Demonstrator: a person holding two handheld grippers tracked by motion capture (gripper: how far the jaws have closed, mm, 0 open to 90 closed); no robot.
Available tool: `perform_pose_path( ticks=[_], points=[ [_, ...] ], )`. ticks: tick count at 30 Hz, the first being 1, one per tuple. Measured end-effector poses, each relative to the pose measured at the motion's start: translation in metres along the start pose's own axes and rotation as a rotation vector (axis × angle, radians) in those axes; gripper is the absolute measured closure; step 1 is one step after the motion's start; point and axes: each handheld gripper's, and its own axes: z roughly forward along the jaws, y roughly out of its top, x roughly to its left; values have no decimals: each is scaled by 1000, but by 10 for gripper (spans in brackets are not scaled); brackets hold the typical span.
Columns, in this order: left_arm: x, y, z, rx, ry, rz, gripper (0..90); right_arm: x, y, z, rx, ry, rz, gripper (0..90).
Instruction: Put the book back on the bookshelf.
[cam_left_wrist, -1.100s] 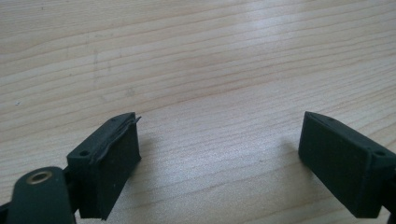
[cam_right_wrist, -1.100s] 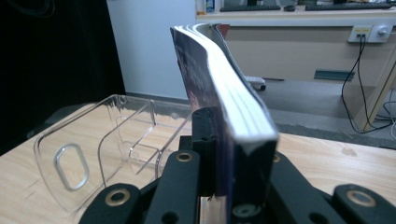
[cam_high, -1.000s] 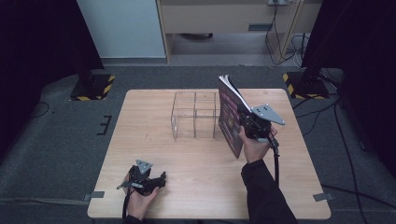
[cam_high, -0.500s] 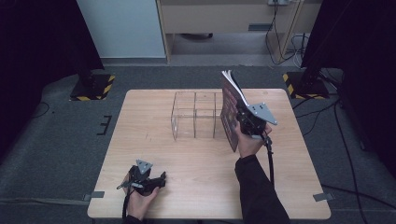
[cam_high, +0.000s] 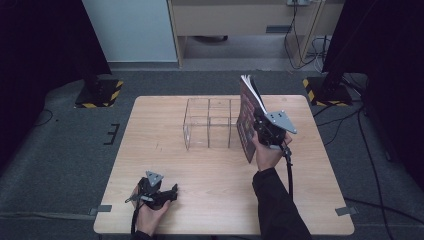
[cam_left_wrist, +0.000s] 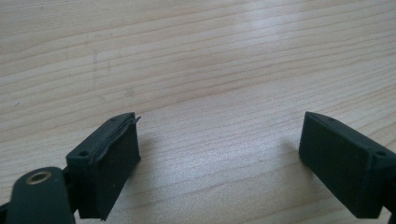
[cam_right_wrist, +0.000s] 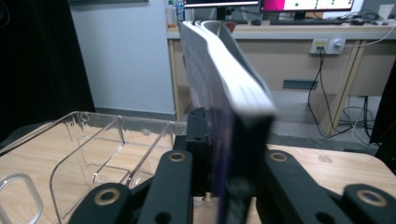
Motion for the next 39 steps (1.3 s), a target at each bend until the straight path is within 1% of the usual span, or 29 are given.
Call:
perform_pose_path(
  ticks=[6,11,15,17,19,20,21,22,25,29,31,33,36,37,39],
  points=[
    [0,0,0,0,0,0,111,-2,-2,3,20,12,-7,760],
    [0,0,0,0,0,0,111,-3,-3,3,24,8,-12,707],
    [0,0,0,0,0,0,111,-4,-3,4,29,17,-5,612],
    [0,0,0,0,0,0,111,-5,-2,5,40,30,2,540],
    [0,0,0,0,0,0,111,-7,-2,4,52,45,10,491],
    [0,0,0,0,0,0,111,-7,-2,4,49,50,12,453],
    [0,0,0,0,0,0,111,-9,-1,3,48,65,20,412],
    [0,0,0,0,0,0,111,-9,-1,2,47,73,29,392],
    [0,0,0,0,0,0,111,-12,0,-3,44,89,38,328],
    [0,0,0,0,0,0,111,-16,-1,-13,67,138,27,258],
    [0,0,0,0,0,0,111,-19,-3,-19,88,156,16,238],
    [0,0,0,0,0,0,111,-23,-5,-26,97,173,8,223],
    [0,0,0,0,0,0,111,-32,-10,-39,104,213,40,215],
    [0,0,0,0,0,0,111,-36,-13,-45,103,219,46,214],
    [0,0,0,0,0,0,110,-41,-19,-52,119,226,44,207]
  ],
)
